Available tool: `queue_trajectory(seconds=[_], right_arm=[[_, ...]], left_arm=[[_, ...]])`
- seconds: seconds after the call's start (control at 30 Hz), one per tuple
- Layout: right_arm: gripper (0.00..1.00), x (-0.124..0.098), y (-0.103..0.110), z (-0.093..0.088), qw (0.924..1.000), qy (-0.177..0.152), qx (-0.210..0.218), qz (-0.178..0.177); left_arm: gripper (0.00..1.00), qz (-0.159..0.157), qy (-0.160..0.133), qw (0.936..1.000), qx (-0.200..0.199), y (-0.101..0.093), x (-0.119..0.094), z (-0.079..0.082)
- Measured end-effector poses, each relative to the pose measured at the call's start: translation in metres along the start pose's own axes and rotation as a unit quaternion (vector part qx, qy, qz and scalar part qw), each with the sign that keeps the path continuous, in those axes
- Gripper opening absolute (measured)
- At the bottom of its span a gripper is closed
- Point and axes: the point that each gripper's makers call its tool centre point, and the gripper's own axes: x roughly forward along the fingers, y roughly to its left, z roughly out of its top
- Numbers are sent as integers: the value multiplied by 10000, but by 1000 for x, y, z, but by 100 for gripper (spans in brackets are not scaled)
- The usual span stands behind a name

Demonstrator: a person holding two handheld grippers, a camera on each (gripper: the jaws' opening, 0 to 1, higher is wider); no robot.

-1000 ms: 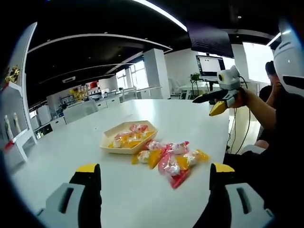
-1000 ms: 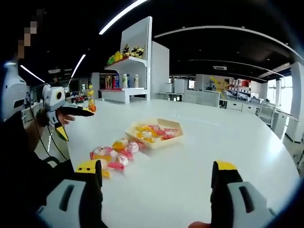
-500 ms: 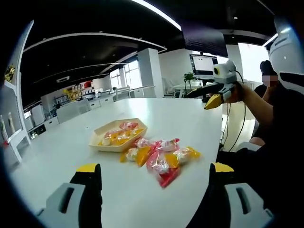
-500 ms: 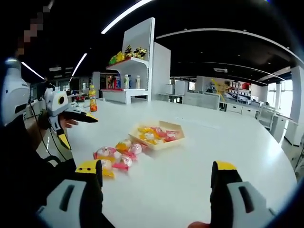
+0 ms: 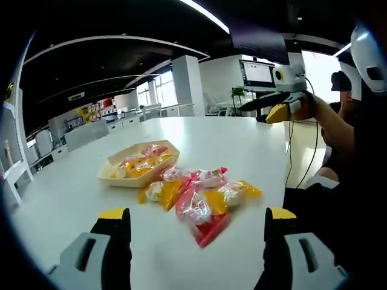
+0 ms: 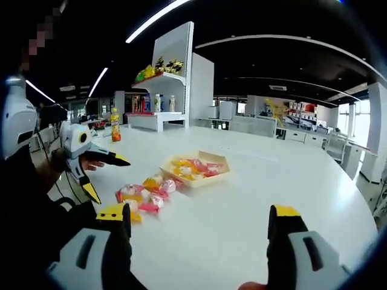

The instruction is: Pick up the marshmallows scattered on the table and place them into the bowl on the table

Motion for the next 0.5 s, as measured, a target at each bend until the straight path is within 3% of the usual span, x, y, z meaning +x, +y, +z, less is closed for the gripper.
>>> queue_trajectory(seconds=[0.13, 0.27, 0.5], right_arm=[[90, 0, 2, -1, 10000, 42, -32, 3], [90, -1, 1, 1, 10000, 32, -31, -16], [91, 2, -2, 3, 9999, 35, -22, -104]], left_arm=[[86, 27, -44, 10000, -24, 3, 4, -4], [72, -30, -93, 9998, -161, 1, 7, -5], [74, -133, -154, 9998, -11, -10, 23, -5]])
